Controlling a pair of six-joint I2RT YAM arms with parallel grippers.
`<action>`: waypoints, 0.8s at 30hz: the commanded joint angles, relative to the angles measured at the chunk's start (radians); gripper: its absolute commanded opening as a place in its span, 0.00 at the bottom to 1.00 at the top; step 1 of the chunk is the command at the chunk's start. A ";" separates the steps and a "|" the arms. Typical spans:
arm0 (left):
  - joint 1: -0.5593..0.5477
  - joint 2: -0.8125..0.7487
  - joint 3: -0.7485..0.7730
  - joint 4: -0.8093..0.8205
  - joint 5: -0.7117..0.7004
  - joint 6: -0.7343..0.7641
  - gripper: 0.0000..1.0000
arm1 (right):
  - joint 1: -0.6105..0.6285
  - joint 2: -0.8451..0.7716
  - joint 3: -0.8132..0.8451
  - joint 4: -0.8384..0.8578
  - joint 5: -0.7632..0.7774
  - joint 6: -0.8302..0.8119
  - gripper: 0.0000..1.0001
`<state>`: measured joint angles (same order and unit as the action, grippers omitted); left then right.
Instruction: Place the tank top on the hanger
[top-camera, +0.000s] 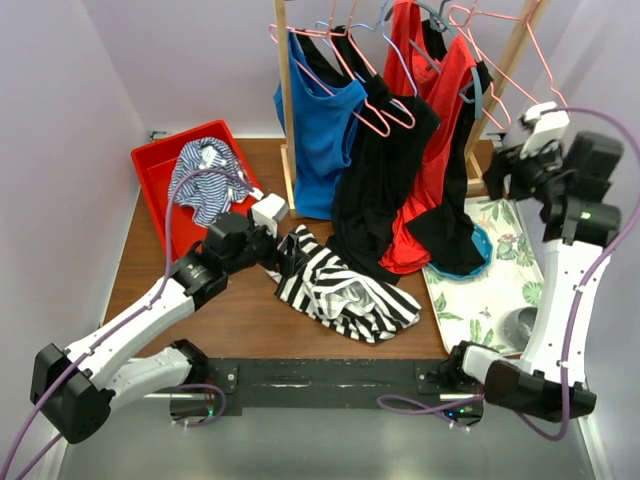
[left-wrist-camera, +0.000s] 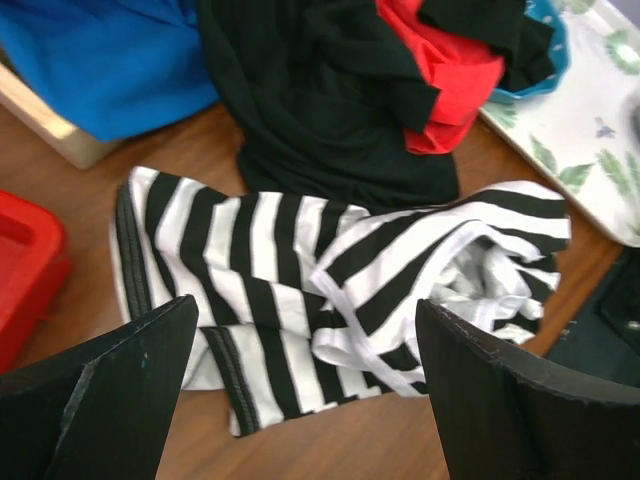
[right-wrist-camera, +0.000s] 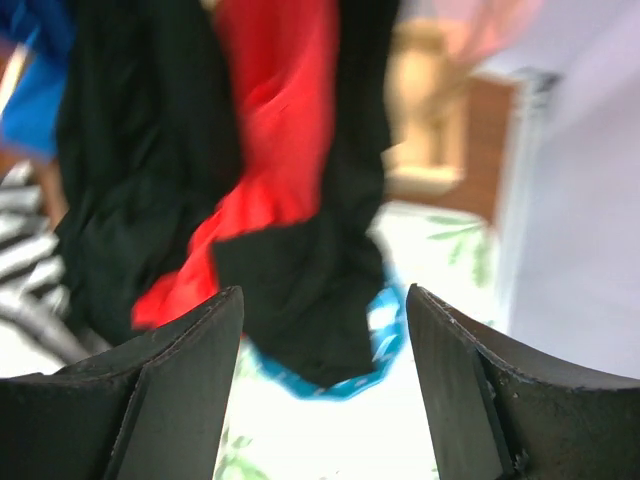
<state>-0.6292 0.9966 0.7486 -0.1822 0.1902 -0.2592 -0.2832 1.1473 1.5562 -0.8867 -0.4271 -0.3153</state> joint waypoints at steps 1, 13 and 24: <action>0.005 -0.024 0.008 -0.053 -0.101 0.147 0.96 | -0.048 0.080 0.183 0.069 0.069 0.085 0.69; 0.005 -0.134 -0.091 -0.026 -0.187 0.184 0.97 | -0.053 0.546 0.817 0.067 0.246 0.156 0.66; 0.006 -0.107 -0.089 -0.020 -0.170 0.190 0.96 | -0.053 0.678 0.832 0.100 0.326 0.070 0.64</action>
<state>-0.6285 0.8738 0.6563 -0.2268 0.0185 -0.0895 -0.3332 1.8168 2.3417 -0.8089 -0.1722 -0.2005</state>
